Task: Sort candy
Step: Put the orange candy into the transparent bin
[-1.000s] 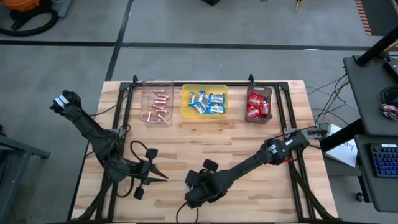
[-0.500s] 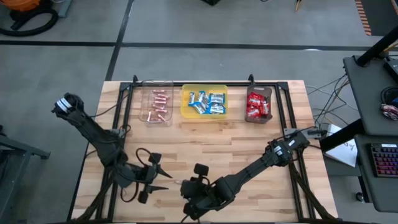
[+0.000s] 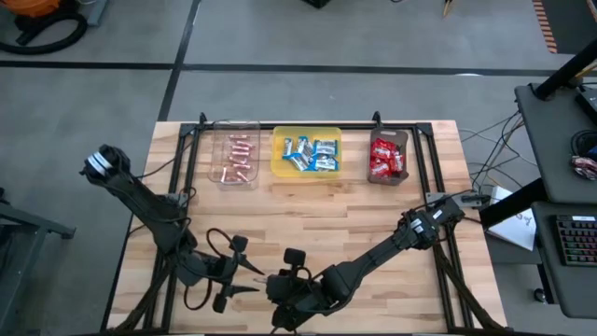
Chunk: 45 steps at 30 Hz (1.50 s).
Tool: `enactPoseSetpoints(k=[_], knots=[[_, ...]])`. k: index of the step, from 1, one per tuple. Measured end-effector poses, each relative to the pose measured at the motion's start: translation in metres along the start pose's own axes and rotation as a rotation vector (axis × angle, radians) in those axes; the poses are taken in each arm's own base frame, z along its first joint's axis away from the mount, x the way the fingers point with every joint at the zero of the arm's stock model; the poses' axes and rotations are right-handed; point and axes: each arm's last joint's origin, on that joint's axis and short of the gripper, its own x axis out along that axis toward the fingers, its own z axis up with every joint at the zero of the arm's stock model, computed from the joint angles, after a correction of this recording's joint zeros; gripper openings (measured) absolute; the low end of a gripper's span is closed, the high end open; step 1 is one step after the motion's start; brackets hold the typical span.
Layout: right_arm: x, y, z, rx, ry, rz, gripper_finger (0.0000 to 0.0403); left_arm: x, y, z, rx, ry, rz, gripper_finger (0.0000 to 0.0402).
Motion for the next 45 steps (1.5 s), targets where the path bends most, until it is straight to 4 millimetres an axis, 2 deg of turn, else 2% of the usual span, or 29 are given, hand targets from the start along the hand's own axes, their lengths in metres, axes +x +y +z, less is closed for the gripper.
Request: enactPoseSetpoints(k=[8, 10, 18, 21, 24, 27, 31, 34, 38, 42, 45], knots=[[0.000, 0.000, 0.000, 0.000, 0.001, 0.001, 0.0042, -0.002, 0.001, 0.003, -0.006, -0.011, 0.001, 0.0037], [0.000, 0.000, 0.000, -0.001, 0.001, 0.002, 0.0052, -0.003, 0.001, 0.003, -0.006, -0.012, 0.000, 0.0015], [0.002, -0.005, 0.002, 0.053, -0.004, -0.015, 0.0133, -0.003, 0.002, 0.004, -0.010, -0.013, 0.003, 0.0039], [-0.006, -0.011, 0.006, 0.068, 0.008, -0.030, 0.0166, -0.008, 0.007, 0.004, 0.000, 0.005, 0.065, 0.0038], [-0.021, -0.023, 0.012, 0.110, 0.018, -0.077, 0.0191, -0.017, 0.018, 0.007, 0.007, 0.076, 0.207, 0.0037], [-0.037, -0.034, 0.015, 0.143, 0.028, -0.145, 0.0208, -0.031, 0.037, 0.013, 0.012, 0.178, 0.403, 0.0037], [-0.051, -0.043, 0.018, 0.173, 0.029, -0.187, 0.0215, -0.056, 0.076, 0.019, 0.018, 0.387, 0.664, 0.0037], [-0.052, -0.043, 0.018, 0.171, 0.016, -0.200, 0.0215, -0.078, 0.110, 0.025, -0.001, 0.535, 0.852, 0.0037], [-0.047, -0.041, 0.016, 0.163, 0.024, -0.207, 0.0215, -0.096, 0.154, 0.031, -0.028, 0.670, 1.030, 0.0037], [-0.041, -0.039, 0.012, 0.157, 0.032, -0.212, 0.0214, -0.108, 0.197, 0.028, -0.067, 0.802, 1.097, 0.0037], [-0.040, -0.039, 0.011, 0.154, 0.035, -0.214, 0.0215, -0.115, 0.231, 0.024, -0.112, 0.882, 0.988, 0.0037]])
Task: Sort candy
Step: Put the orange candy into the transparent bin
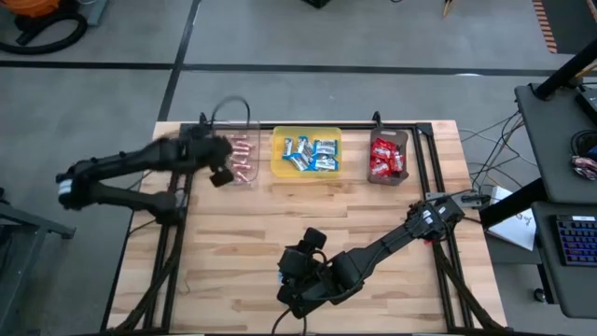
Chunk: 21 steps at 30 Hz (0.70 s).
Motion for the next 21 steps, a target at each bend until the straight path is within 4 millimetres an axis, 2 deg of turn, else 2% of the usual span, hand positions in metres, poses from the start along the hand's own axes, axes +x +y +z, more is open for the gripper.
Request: enactPoseSetpoints(k=[4, 6, 11, 14, 21], knots=[[0.000, 0.000, 0.000, -0.001, 0.000, 0.000, 0.0214, 0.033, 0.032, 0.004, 0.059, -0.013, -0.306, 0.0037], [0.000, 0.000, 0.000, -0.001, 0.000, 0.000, 0.0215, 0.050, 0.046, 0.000, 0.048, -0.006, -0.395, 0.0037], [0.001, 0.000, -0.001, -0.003, 0.002, -0.001, 0.0214, 0.087, 0.069, -0.005, -0.091, 0.140, -0.343, 0.0037], [0.001, 0.000, -0.001, -0.007, 0.005, -0.005, 0.0215, 0.103, 0.072, 0.000, -0.114, 0.207, -0.304, 0.0037], [0.002, 0.000, -0.002, -0.011, 0.009, -0.009, 0.0215, 0.140, 0.062, 0.001, -0.088, 0.350, -0.370, 0.0037]])
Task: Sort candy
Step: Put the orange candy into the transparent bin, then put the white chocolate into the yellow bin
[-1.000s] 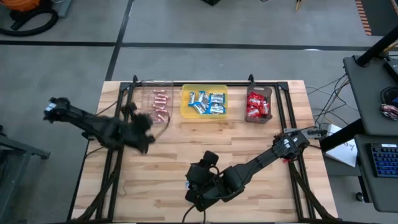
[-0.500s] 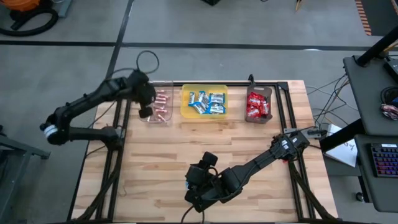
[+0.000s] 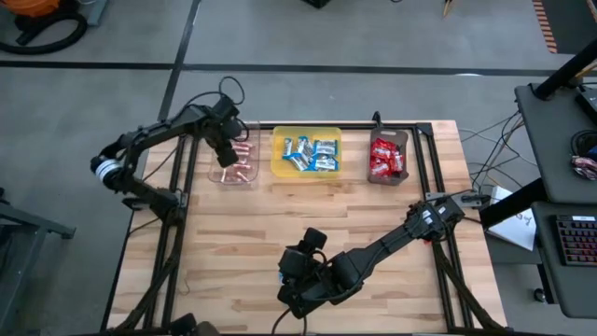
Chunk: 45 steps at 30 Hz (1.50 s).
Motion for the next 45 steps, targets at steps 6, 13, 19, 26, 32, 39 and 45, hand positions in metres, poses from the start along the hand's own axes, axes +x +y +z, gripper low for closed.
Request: enactPoseSetpoints(k=[6, 13, 19, 26, 32, 39, 45], knots=[[0.000, 0.000, -0.001, -0.004, 0.004, -0.003, 0.0215, 0.022, 0.001, 0.004, -0.028, 0.099, 0.014, 0.0047], [0.000, 0.000, -0.001, 0.023, 0.006, -0.003, 0.0216, 0.020, 0.000, 0.004, -0.027, 0.092, 0.012, 0.0100], [0.003, -0.001, 0.000, 0.136, 0.028, 0.015, 0.0215, 0.000, -0.001, -0.002, -0.069, 0.035, 0.029, 0.0152], [0.028, 0.013, -0.010, 0.218, 0.142, 0.124, 0.0212, -0.051, -0.025, -0.020, -0.149, -0.202, -0.137, 0.0166], [0.045, 0.028, -0.017, 0.309, 0.215, 0.241, 0.0204, -0.094, -0.072, -0.052, -0.050, -0.487, -0.279, 0.0166], [0.075, 0.037, -0.029, 0.449, 0.351, 0.310, 0.0203, -0.108, -0.124, -0.097, 0.049, -0.862, -0.570, 0.0166], [0.085, 0.040, -0.044, 0.537, 0.503, 0.289, 0.0203, -0.102, -0.147, -0.127, 0.108, -1.023, -0.754, 0.0166]])
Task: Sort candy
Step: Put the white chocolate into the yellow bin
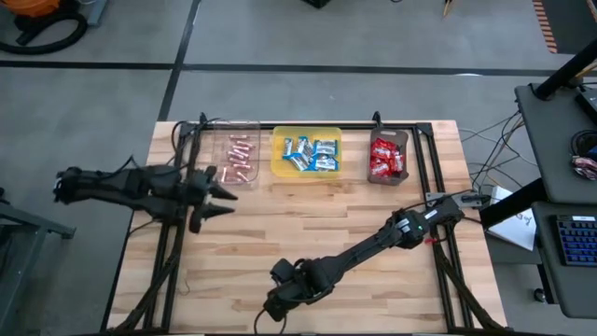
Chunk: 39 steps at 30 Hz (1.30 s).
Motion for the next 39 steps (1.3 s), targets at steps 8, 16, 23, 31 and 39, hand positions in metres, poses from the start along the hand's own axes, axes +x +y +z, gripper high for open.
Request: enactPoseSetpoints(k=[8, 16, 23, 31, 39], knots=[[0.008, -0.010, -0.006, 0.101, 0.065, -0.093, 0.0203, -0.005, -0.013, -0.012, 0.014, -0.047, -0.056, 0.0166], [0.039, -0.018, -0.012, 0.108, 0.081, -0.138, 0.0203, 0.003, -0.013, -0.017, 0.014, -0.054, -0.042, 0.0166], [0.050, -0.022, -0.011, 0.080, 0.038, -0.166, 0.0201, 0.010, -0.013, -0.017, 0.016, -0.043, -0.019, 0.0166], [0.066, -0.032, -0.006, -0.014, 0.070, -0.211, 0.0158, 0.020, -0.015, -0.015, 0.015, -0.051, -0.022, 0.0166], [0.059, -0.035, -0.002, -0.144, 0.085, -0.234, 0.0087, 0.027, -0.015, -0.017, 0.019, -0.020, -0.014, 0.0166]])
